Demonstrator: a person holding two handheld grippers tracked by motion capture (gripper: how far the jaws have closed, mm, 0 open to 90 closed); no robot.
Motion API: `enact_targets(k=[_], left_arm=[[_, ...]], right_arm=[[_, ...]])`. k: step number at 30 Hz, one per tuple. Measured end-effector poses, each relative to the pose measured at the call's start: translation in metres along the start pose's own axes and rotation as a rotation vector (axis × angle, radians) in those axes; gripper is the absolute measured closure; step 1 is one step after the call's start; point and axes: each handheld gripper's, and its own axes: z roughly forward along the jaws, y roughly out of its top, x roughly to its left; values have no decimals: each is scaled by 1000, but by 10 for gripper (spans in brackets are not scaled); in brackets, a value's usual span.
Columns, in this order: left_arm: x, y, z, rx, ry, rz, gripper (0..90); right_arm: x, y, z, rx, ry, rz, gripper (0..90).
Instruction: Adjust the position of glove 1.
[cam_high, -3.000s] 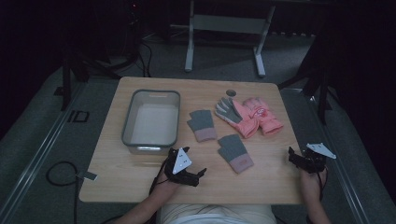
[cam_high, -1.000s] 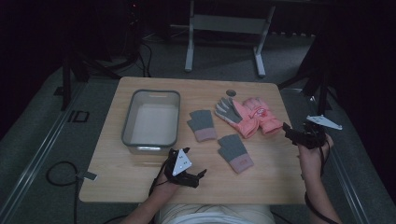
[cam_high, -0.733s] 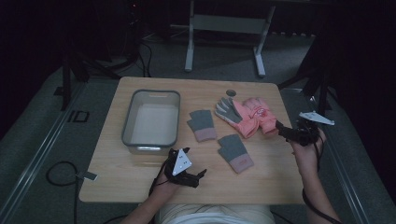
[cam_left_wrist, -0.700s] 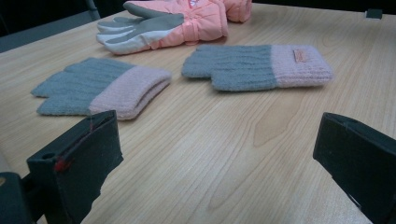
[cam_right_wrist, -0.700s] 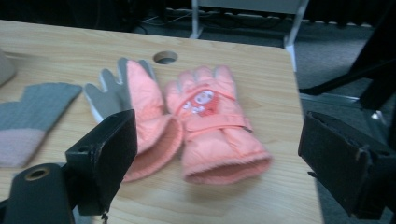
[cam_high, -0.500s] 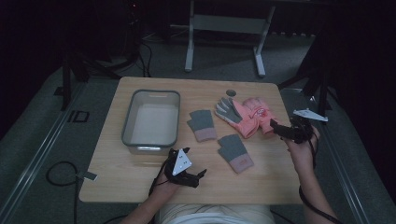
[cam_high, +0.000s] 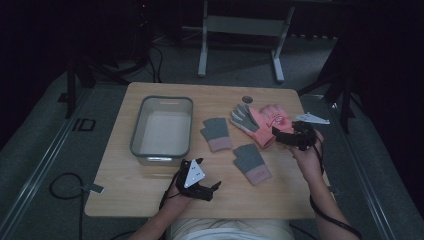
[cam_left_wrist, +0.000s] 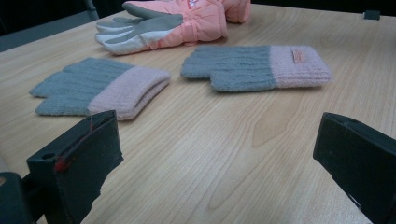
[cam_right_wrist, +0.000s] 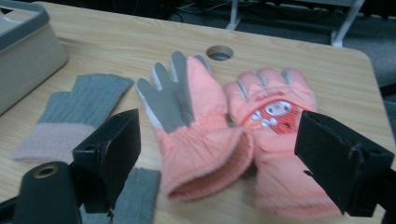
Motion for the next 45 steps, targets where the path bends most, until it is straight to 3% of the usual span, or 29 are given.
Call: enact_targets(k=[5,9,12,25,28,32,37,45], left_arm=[[1,0,0,5,-6,-4,4],[1,0,0,-2,-13,-6,4],[1,0,0,-1,-11,-2,4],[0,0,0,-2,-11,6,4],[0,0,0,-5,-13,5,4],[0,0,0,-4,-14,9,4],[0,0,0,-4,-15,7,4],[0,0,-1,-3,-14,12,4]], right_arm=[[16,5,11,-18,35,-43,214],[25,6,18,-4,62,-50,258],[35,8,27,16,110,-52,297],[74,7,66,50,200,-103,406],[85,4,81,81,234,-119,467],[97,3,97,111,259,-136,481],[108,6,112,122,283,-162,495],[122,4,140,180,321,-213,594]])
